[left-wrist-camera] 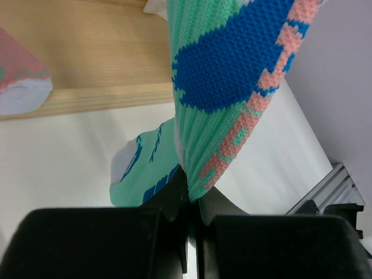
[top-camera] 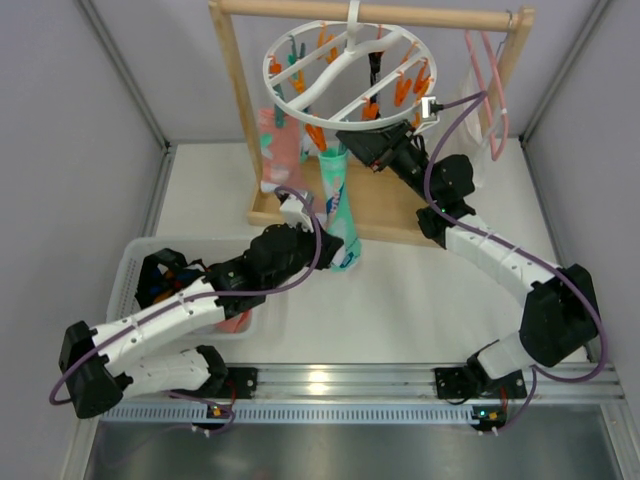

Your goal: Remove the socks clipped to the hanger

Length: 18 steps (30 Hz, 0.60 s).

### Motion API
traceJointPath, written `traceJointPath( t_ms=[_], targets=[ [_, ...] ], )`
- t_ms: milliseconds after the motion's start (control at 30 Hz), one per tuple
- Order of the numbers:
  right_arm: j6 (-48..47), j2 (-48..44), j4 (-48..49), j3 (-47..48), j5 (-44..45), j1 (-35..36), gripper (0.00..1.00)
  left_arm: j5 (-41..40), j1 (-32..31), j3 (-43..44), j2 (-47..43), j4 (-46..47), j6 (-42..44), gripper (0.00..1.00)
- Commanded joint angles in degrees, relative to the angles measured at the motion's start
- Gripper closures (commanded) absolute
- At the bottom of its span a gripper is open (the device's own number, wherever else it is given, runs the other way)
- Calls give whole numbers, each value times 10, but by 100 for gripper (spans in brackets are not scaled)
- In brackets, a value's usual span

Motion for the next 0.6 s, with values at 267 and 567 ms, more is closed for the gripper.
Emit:
traceJointPath(
  t_ms=[267, 567],
  targets=[
    [-5, -22, -20, 16, -4, 11, 71, 3, 2, 17, 8, 1, 35, 100],
    [-58, -33, -30, 23, -73, 9, 53, 0, 3, 32, -4, -16, 36, 100]
  ],
)
